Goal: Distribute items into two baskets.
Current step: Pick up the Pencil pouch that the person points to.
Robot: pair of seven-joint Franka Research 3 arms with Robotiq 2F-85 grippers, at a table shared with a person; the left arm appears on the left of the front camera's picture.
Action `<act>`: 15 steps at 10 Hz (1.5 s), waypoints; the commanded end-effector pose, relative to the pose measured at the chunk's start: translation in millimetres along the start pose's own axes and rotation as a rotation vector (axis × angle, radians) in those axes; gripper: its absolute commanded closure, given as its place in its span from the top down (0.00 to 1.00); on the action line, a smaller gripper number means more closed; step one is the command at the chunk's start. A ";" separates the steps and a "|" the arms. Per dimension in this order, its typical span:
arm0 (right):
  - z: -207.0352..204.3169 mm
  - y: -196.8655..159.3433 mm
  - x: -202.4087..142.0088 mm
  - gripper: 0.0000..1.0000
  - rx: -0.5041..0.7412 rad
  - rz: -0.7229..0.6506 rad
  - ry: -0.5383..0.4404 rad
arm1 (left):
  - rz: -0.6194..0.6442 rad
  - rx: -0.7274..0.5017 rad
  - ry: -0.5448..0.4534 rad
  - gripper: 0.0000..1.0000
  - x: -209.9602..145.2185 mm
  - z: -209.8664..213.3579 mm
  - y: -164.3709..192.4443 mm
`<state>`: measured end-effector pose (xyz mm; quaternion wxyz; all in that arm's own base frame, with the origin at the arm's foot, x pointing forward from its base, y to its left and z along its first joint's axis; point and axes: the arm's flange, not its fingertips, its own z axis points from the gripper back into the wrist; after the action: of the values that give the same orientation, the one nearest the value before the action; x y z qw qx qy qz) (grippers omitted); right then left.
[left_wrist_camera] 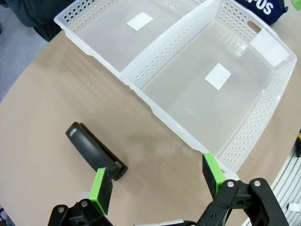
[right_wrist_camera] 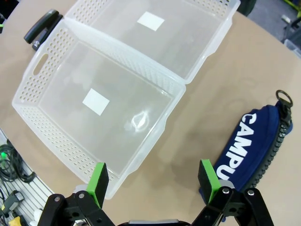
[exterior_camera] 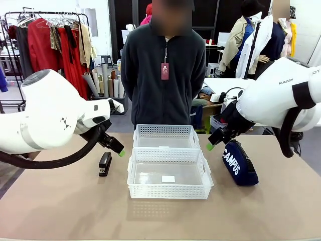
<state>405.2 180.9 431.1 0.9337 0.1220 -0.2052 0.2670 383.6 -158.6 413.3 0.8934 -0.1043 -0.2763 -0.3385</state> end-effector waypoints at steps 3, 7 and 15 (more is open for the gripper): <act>8.1 -16.5 14.5 1.00 0.194 -0.092 0.008 | -0.054 -0.058 0.252 1.00 13.3 -5.6 33.3; 21.3 -33.0 26.9 1.00 0.384 -0.171 -0.018 | 0.011 -0.346 0.228 1.00 40.4 19.6 57.1; 43.7 -57.1 30.7 1.00 0.628 -0.369 -0.129 | 0.212 -0.814 -0.041 1.00 36.1 49.9 71.1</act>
<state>448.1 130.1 473.8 0.8635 0.4652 -0.1468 0.1283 432.2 -100.5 467.8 0.7924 -0.5049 -0.1189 -0.3209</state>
